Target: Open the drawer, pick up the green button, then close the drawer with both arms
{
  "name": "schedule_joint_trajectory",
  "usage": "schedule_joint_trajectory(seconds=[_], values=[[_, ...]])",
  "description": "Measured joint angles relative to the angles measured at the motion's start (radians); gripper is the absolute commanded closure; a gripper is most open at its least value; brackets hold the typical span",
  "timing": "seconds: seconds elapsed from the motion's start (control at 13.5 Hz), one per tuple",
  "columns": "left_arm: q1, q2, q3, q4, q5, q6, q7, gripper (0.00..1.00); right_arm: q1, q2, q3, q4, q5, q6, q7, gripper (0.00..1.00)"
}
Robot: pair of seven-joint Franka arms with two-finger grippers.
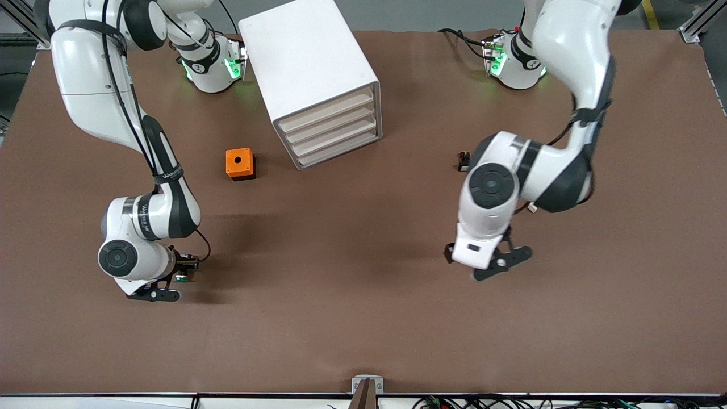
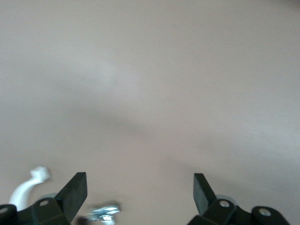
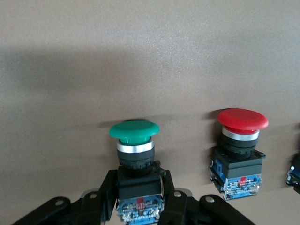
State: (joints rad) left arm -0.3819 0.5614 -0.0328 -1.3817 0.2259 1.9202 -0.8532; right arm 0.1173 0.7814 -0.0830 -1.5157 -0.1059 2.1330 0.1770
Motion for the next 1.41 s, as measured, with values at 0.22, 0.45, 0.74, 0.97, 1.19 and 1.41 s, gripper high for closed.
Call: schedule_joint_trajectory(seconds=[0.22, 0.45, 0.74, 0.97, 1.19, 1.41], values=[[0.055, -0.072, -0.001, 0.0, 0.0, -0.091, 0.084, 0.0, 0.0, 0.0, 0.0, -0.016, 0.0, 0.02, 0.0, 0.41], [0.083, -0.156, -0.001, 0.002, -0.003, -0.156, 0.2, 0.0, -0.001, 0.001, 0.0, -0.024, 0.0, 0.029, 0.0, 0.0], [0.245, -0.289, 0.0, 0.002, -0.137, -0.276, 0.478, 0.0, -0.002, -0.02, 0.0, -0.016, 0.0, -0.007, 0.0, 0.0], [0.321, -0.352, 0.0, -0.005, -0.177, -0.313, 0.609, 0.0, -0.001, -0.11, 0.01, 0.003, 0.0, -0.121, 0.0, 0.0], [0.323, -0.436, -0.003, -0.05, -0.193, -0.33, 0.665, 0.0, 0.0, -0.226, 0.04, 0.003, 0.001, -0.213, 0.0, 0.0], [0.324, -0.546, -0.004, -0.154, -0.197, -0.349, 0.682, 0.0, -0.003, -0.323, 0.053, 0.003, 0.061, -0.3, -0.091, 0.0]])
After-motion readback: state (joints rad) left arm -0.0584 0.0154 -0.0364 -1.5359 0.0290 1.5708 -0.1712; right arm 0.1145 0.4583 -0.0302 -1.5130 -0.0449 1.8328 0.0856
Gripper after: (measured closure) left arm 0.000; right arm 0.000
